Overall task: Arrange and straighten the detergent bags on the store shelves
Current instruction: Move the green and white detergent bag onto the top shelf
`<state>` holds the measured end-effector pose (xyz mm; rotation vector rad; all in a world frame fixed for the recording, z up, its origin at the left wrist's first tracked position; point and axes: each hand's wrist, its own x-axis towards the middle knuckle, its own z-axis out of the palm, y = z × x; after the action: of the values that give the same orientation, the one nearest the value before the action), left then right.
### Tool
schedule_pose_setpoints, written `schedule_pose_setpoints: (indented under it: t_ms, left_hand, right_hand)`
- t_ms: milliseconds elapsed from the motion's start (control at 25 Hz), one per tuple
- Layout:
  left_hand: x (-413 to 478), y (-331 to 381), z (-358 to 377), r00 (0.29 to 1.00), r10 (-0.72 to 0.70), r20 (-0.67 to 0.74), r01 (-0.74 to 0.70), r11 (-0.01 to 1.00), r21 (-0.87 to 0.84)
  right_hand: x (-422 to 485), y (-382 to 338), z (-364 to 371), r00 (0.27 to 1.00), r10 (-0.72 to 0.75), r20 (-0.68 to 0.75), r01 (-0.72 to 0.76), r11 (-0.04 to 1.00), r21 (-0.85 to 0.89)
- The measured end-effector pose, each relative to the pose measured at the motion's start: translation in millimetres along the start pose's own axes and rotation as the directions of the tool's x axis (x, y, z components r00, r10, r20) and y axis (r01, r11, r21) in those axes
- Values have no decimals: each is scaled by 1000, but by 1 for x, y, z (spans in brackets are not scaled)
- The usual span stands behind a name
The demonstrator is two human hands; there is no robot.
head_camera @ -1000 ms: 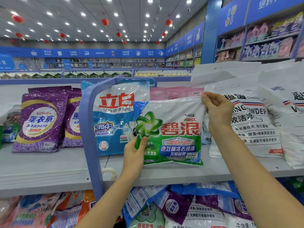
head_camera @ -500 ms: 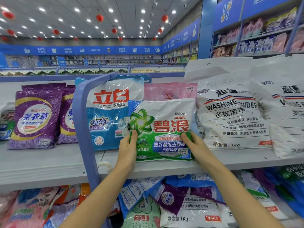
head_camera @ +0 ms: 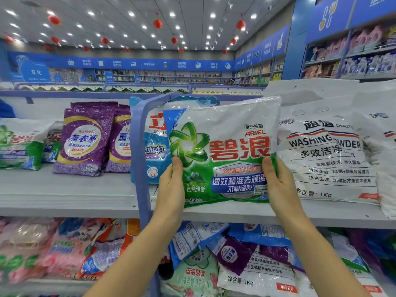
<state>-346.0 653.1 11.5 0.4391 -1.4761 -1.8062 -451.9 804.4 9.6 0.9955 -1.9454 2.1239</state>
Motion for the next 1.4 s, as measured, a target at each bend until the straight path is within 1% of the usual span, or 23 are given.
schedule_pose_setpoints:
  t_ms: [160, 280, 400, 560, 600, 720, 840, 1000, 1120, 1200, 1240, 1320, 1400]
  left_hand:
    - [-12, 34, -37, 992, 81, -99, -82, 997, 2]
    - [-9, 57, -84, 970, 121, -211, -123, 992, 4]
    - [-1, 81, -137, 940, 145, -309, -141, 989, 36]
    - [28, 102, -220, 924, 180, -337, -180, 983, 33]
    - [40, 106, -242, 922, 181, -343, -178, 983, 41]
    - [82, 113, -317, 923, 178, -340, -158, 984, 84]
    - [135, 119, -398, 932, 140, -334, -88, 982, 167]
    - [194, 129, -481, 952, 89, -293, -8, 963, 268]
    - [226, 127, -517, 954, 48, -295, 46, 952, 303]
    - [247, 117, -537, 963, 13, -270, 75, 948, 311]
    - [258, 111, -545, 967, -5, -256, 94, 938, 335]
    - [275, 103, -559, 970, -99, -222, 190, 880, 436]
    - [288, 98, -569, 965, -233, -122, 262, 832, 488]
  right_hand:
    - [-9, -28, 37, 997, -16, 77, 11, 997, 73]
    - [-19, -48, 85, 985, -69, 159, 58, 995, 78]
    - [-28, -64, 143, 962, -106, 252, 73, 988, 137]
    - [-31, -71, 234, 944, -152, 292, 107, 981, 164]
    - [-27, -68, 259, 943, -136, 302, 89, 982, 164]
    - [-13, -55, 341, 934, -32, 356, -35, 983, 180]
    - [-1, -44, 424, 916, 77, 393, -157, 971, 177]
    - [14, -24, 521, 875, 199, 442, -271, 956, 108]
    - [27, -6, 569, 844, 274, 460, -316, 949, 14]
    - [35, 6, 591, 831, 306, 464, -335, 942, -22]
    - [39, 12, 599, 829, 312, 465, -320, 945, -65]
    - [46, 25, 607, 811, 332, 482, -251, 941, -225]
    - [51, 33, 605, 760, 375, 531, -219, 917, -334]
